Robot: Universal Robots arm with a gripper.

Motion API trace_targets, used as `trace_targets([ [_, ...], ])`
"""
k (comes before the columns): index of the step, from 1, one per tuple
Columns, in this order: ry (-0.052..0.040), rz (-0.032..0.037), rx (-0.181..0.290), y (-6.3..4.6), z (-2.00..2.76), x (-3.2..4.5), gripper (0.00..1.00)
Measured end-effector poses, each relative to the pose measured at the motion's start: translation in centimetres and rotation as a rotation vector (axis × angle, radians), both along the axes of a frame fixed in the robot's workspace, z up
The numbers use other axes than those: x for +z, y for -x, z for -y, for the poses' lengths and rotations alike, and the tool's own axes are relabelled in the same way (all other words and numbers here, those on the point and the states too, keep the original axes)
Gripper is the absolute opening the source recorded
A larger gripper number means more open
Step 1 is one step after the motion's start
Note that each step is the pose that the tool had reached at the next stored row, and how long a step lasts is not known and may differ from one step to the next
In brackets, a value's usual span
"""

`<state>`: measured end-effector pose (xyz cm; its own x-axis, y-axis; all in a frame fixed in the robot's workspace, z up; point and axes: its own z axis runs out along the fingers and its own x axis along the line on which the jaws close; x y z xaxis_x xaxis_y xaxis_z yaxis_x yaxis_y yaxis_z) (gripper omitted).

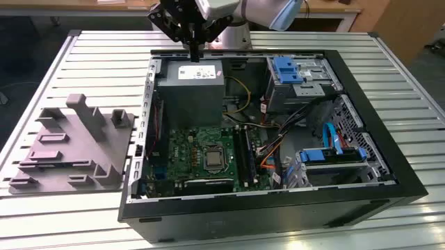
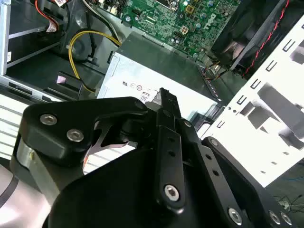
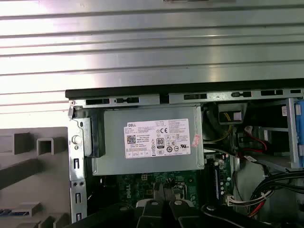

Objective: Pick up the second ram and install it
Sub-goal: 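Reach for the second ram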

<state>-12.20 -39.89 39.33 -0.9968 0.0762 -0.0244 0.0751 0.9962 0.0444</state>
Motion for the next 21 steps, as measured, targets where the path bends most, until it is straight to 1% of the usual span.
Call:
trace_targets([
  [12, 0.0000, 0.0000, 0.000, 0.0, 0.00, 0.00, 0.10],
  [15, 0.0000, 0.0000, 0.000, 0.3, 0.00, 0.00, 0.10],
  [21, 0.0000, 0.0000, 0.000, 1.1, 0.00, 0.00, 0.10],
])
